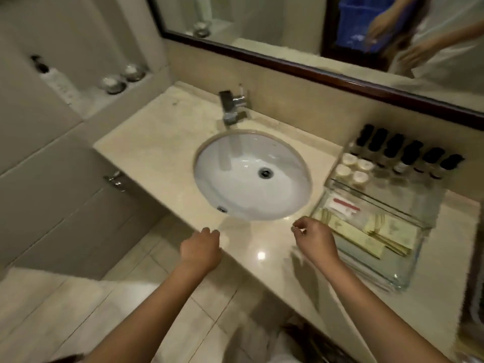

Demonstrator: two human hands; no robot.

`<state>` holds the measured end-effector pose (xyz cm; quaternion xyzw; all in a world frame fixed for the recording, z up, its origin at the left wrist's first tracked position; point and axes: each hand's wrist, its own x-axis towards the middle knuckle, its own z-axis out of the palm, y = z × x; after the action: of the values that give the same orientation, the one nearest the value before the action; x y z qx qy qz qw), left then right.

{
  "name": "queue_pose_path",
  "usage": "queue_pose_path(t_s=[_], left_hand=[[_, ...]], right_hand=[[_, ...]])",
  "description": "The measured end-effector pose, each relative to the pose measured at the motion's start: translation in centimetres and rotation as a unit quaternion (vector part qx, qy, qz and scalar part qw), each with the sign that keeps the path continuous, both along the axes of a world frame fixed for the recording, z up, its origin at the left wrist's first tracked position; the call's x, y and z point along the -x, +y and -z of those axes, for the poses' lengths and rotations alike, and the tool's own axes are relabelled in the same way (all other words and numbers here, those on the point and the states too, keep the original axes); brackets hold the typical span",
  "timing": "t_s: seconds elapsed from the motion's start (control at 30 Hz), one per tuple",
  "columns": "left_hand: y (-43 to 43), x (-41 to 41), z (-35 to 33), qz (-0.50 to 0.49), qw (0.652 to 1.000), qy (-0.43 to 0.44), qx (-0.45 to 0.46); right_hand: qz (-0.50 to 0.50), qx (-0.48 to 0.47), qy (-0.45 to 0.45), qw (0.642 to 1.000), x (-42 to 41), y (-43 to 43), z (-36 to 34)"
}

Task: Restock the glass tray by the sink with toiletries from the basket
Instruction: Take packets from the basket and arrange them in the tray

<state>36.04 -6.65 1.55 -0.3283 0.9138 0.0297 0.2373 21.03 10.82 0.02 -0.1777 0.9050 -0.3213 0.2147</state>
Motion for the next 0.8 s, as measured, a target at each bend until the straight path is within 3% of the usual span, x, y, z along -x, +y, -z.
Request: queue_pose_path(t_s=[0.23, 0.4, 0.6, 0.8], left_hand=[[-5.0, -18.7, -5.6, -0.168, 0.982, 0.069, 0.048], [-5.4, -35.1, -8.3, -0.318, 0.940, 0.080, 0.096], [-0.4, -52.5, -8.0, -0.518, 0.849, 0.069, 0.079], [5.2, -61.4, -5.1, -0.644, 0.764, 0.033, 0.034]], right_hand=[[-0.186, 0.068, 0.000, 0.980, -14.4, -12.0, -4.9], [-0.343, 0.110, 0.024, 0.932, -28.4, -19.5, -7.5], [-0.552, 0.098, 0.041, 0.827, -44.2, -23.5, -8.5], [-0.683, 0.065, 0.039, 0.727, -53.9, -25.0, -6.8]])
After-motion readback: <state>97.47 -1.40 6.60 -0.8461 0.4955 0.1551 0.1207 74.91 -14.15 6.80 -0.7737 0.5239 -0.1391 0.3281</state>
